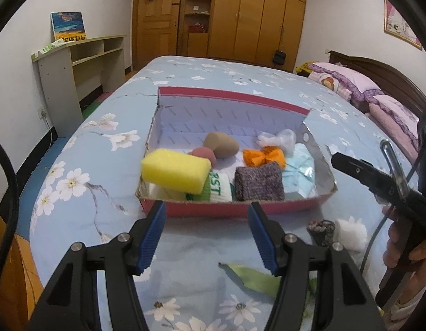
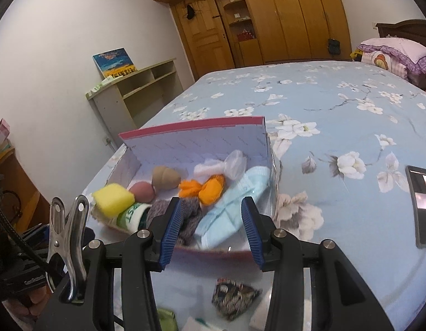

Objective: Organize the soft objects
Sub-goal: 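Move both tools back toward the green ribbon and wristband on the bed, then grasp the green satin ribbon with the left tool while the right tool grasps the FIRST wristband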

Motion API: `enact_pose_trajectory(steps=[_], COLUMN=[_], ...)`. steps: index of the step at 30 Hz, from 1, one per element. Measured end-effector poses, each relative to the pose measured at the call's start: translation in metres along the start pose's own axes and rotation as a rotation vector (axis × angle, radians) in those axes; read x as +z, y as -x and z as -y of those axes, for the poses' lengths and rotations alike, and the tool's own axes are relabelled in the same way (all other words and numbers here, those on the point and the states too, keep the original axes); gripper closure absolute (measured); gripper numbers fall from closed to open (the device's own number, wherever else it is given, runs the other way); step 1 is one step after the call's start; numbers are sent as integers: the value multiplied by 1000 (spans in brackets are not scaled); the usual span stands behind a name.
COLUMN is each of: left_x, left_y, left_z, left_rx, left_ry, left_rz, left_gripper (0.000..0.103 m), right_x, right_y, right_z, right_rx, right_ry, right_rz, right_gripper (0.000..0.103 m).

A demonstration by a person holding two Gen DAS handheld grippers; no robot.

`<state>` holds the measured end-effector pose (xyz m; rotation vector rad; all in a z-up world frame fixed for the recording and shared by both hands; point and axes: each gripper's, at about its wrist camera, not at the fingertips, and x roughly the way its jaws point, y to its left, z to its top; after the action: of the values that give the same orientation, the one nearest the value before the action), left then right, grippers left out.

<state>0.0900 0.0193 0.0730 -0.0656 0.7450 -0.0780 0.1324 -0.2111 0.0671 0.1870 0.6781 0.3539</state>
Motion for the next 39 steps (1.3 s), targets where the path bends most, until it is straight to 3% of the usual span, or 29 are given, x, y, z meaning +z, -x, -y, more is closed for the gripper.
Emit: enact_pose_trajectory(steps=[9,29,39], left_x=[-21,-68,-87], left_y=[7,-9,-27], left_z=[7,56,79], left_rx=[-37,-166,-147], left_ry=[-5,-98,-159], left_rz=[-33,-216,-294], left_gripper=[39,39,39], right_x=[-28,-86,-97], right_y=[25,52,51], right_z=[-5,12,19], right_rx=[12,-20,-26], right_ry=[3,-16,-25], right_rz=[-33,-121,-138], right_gripper=[58,58,58])
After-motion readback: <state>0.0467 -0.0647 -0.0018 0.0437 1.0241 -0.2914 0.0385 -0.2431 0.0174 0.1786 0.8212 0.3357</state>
